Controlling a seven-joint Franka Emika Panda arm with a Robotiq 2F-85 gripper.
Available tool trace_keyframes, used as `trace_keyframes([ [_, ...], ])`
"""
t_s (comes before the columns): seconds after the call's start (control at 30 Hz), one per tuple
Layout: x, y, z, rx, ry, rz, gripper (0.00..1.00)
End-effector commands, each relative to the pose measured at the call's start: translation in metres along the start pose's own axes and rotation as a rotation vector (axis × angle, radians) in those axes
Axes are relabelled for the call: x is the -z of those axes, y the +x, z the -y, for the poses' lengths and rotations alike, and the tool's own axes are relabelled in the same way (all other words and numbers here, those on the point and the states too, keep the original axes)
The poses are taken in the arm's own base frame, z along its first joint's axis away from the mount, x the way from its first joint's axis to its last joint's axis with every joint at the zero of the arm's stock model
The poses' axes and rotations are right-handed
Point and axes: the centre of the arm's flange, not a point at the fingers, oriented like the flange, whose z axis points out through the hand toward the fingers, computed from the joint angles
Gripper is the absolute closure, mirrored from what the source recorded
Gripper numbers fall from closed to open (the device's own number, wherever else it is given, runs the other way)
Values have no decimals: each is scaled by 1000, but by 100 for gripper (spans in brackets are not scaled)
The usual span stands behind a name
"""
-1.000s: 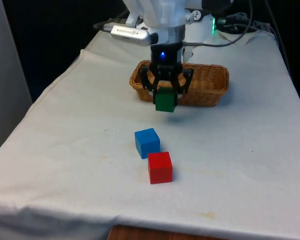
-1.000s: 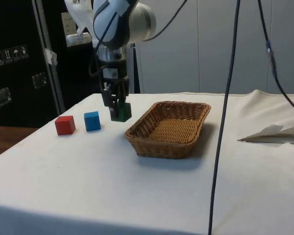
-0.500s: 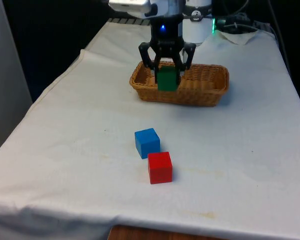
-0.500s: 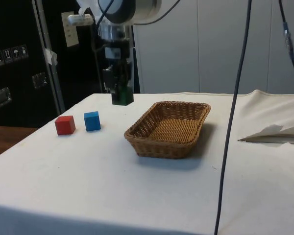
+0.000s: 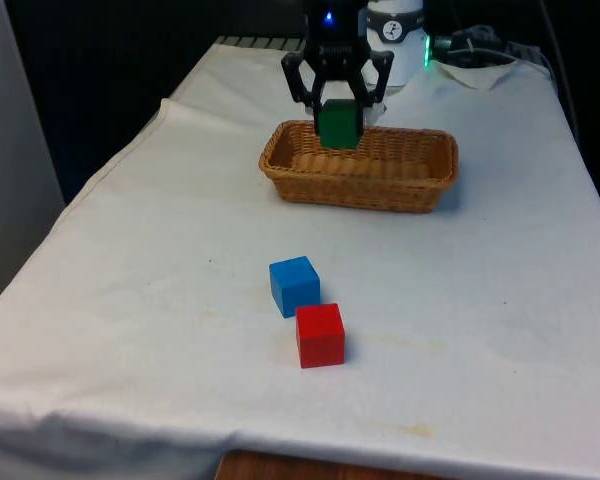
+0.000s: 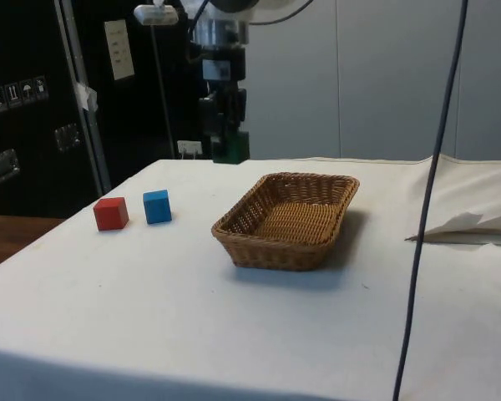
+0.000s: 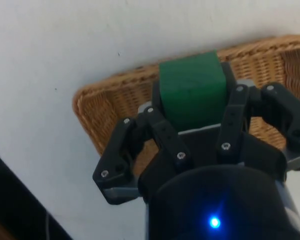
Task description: Pick up exactly two blocks and place them into the basket.
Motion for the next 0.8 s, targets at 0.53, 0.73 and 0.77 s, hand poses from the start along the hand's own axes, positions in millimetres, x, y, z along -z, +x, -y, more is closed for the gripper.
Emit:
trace_keyframes([
  [0.53,12,-58,-5,14,28,-4,97],
  [0.73,0,-71,-5,18,34,-9,97],
  [0.77,-2,-73,-5,19,34,-10,97],
])
